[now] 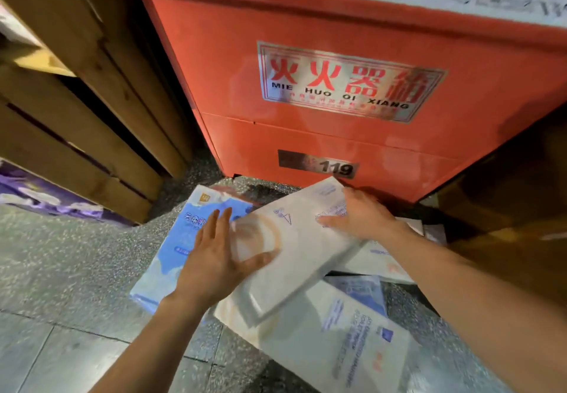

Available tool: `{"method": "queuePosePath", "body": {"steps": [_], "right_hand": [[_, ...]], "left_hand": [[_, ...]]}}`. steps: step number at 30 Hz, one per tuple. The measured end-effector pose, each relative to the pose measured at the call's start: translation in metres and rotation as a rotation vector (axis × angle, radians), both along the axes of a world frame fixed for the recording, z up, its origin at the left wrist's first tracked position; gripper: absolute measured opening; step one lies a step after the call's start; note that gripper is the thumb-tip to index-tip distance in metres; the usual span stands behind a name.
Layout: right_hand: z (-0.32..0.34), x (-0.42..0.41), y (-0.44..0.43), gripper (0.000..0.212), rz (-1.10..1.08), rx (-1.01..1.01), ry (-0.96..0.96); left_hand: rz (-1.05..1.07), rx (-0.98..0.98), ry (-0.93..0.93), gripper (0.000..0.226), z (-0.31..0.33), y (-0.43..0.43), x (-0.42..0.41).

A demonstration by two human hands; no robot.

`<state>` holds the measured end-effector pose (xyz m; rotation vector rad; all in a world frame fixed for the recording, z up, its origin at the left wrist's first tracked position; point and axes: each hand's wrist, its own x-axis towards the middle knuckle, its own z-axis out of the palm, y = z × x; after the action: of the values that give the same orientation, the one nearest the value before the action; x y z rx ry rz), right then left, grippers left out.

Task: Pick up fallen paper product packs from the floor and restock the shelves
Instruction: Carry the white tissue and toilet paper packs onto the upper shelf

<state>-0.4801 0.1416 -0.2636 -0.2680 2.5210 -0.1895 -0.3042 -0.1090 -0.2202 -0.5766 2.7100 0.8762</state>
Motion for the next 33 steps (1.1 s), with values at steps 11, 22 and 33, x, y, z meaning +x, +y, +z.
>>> {"method": "queuePosePath", "body": {"steps": [11,22,33], "right_hand": [[-0.021,-0.025,0.007,0.111,-0.166,-0.192,-0.228],[0.055,0.042,0.024,0.071,-0.435,-0.530,-0.291],[0.436,0.123,-0.025,0.045,-0.315,-0.884,-0.278]], "left_hand": [[0.522,0.284,0.015,0.104,-0.021,0.010,0.013],[0.653,0.617,0.093,0.050,0.041,-0.023,0.040],[0.693,0.550,0.279,0.040,0.426,-0.068,0.137]]}}
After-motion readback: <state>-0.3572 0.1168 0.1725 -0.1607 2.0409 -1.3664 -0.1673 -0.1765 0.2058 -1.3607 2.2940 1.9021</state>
